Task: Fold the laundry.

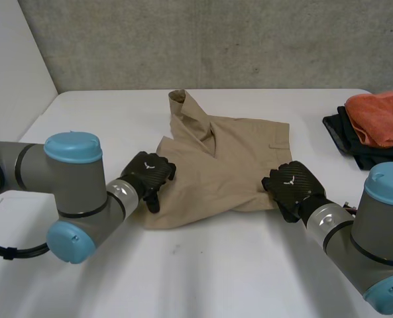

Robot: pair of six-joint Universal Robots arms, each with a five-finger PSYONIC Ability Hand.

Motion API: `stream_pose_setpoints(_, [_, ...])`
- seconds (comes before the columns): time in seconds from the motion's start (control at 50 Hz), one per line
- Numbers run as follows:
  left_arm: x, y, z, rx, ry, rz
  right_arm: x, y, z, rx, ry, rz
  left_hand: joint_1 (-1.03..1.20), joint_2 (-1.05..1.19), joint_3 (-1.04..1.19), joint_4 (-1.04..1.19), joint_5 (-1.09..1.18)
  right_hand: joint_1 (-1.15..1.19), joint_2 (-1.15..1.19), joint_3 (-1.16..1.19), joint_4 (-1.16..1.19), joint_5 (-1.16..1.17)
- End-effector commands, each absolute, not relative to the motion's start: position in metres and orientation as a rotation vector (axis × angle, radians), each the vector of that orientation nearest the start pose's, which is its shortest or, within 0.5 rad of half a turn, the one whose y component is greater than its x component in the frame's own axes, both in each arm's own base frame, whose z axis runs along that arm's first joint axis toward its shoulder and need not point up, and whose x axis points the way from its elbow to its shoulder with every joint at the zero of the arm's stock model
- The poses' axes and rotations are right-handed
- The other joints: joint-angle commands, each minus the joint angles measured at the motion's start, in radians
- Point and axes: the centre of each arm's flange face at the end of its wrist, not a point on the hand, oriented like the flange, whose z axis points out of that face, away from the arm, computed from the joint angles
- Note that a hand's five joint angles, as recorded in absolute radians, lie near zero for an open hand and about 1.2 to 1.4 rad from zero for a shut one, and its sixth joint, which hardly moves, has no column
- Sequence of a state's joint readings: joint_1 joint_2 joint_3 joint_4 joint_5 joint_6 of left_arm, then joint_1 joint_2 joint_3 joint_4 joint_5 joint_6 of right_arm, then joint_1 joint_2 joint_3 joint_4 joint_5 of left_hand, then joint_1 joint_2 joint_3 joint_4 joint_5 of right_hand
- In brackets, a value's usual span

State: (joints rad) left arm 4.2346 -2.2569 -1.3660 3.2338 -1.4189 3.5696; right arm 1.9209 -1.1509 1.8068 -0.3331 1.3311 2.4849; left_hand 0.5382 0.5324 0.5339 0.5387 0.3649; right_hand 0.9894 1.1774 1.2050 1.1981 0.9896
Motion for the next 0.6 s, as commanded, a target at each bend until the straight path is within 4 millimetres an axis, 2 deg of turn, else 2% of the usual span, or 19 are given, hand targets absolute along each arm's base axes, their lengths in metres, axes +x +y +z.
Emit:
stream_pose_setpoints(0.02, [-0.313, -0.295, 0.12, 1.342, 2.41, -1.838, 0.256, -0.253, 0.134, -1.409, 2.101, -1.835, 0.177, 0.183, 0.182, 0.177, 0.176, 0.407, 0.219, 0.191, 0.198, 0.232])
stream_pose_setpoints(0.12, [-0.314, -0.297, 0.114, 1.346, 2.416, -1.827, 0.256, -0.253, 0.134, -1.408, 2.104, -1.833, 0.289, 0.294, 0.293, 0.288, 0.287, 0.407, 0.219, 0.191, 0.198, 0.232])
stream_pose_setpoints(0.28, [-0.316, -0.3, 0.113, 1.341, 2.413, -1.836, 0.256, -0.254, 0.134, -1.408, 2.104, -1.833, 0.653, 0.658, 0.657, 0.652, 0.651, 0.407, 0.219, 0.191, 0.198, 0.232])
stream_pose_setpoints(0.34, [-0.316, -0.301, 0.113, 1.335, 2.407, -1.837, 0.256, -0.253, 0.134, -1.409, 2.104, -1.833, 0.858, 0.863, 0.862, 0.857, 0.856, 0.407, 0.219, 0.191, 0.198, 0.232])
stream_pose_setpoints(0.42, [-0.319, -0.298, 0.119, 1.332, 2.393, -1.854, 0.256, -0.252, 0.134, -1.411, 2.105, -1.832, 0.858, 0.864, 0.862, 0.858, 0.857, 0.407, 0.219, 0.191, 0.198, 0.232])
stream_pose_setpoints(0.56, [-0.318, -0.288, 0.118, 1.305, 2.399, -1.81, 0.257, -0.253, 0.136, -1.401, 2.109, -1.829, 0.858, 0.864, 0.862, 0.858, 0.857, 0.407, 0.219, 0.191, 0.198, 0.232])
stream_pose_setpoints(0.58, [-0.316, -0.284, 0.122, 1.293, 2.395, -1.802, 0.257, -0.253, 0.137, -1.395, 2.112, -1.829, 0.858, 0.864, 0.862, 0.858, 0.857, 0.356, 0.168, 0.14, 0.147, 0.181])
stream_pose_setpoints(0.6, [-0.315, -0.281, 0.125, 1.289, 2.393, -1.8, 0.257, -0.253, 0.136, -1.389, 2.119, -1.821, 0.858, 0.864, 0.862, 0.858, 0.857, 0.192, 0.004, -0.023, -0.016, 0.018])
